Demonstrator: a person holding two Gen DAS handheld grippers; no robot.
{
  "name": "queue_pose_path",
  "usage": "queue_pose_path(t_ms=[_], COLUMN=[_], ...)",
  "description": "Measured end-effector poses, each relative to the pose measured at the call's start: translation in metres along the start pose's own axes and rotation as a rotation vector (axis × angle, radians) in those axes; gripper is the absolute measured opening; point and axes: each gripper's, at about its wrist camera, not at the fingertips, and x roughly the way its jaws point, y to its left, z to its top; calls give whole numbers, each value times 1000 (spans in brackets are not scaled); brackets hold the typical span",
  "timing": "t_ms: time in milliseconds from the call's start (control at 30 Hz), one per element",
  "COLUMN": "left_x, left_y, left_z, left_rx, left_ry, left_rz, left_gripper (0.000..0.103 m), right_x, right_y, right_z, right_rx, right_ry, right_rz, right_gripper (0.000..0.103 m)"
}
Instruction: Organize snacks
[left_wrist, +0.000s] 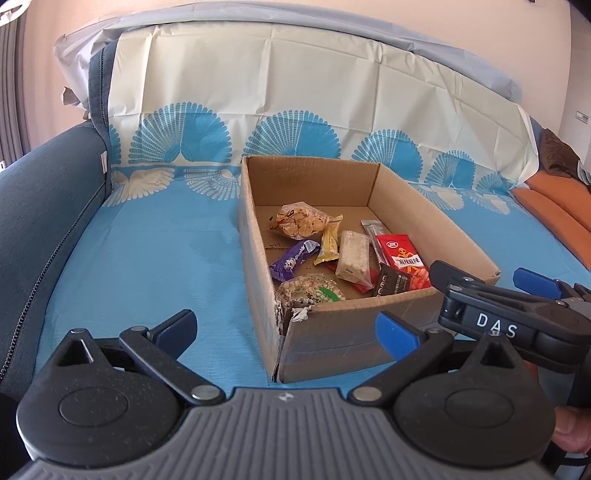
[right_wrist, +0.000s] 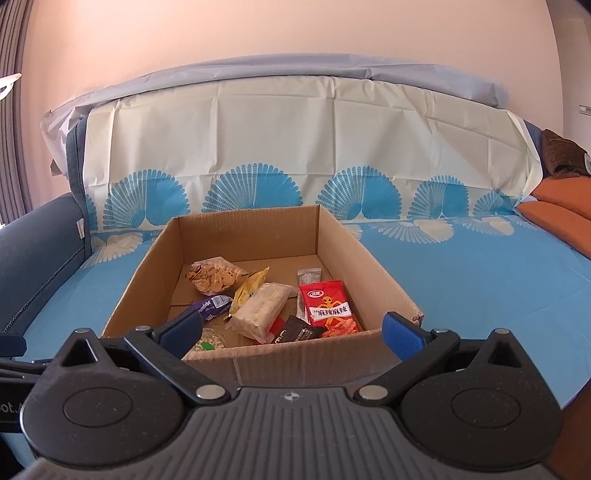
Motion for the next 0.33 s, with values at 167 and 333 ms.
queue_pose_path(t_ms=[167, 333], left_x=[1, 2], left_y=[-1, -3], left_z=[0, 0], left_rx=[11, 27], left_ry=[-11, -22], left_rz=[-3, -12], left_gripper=[103, 103], right_x=[0, 0], right_y=[-1, -4], right_z=[0, 2], right_rx=[11, 37], right_ry=[-3, -9], right_rz=[-6, -10], right_gripper=[102, 102])
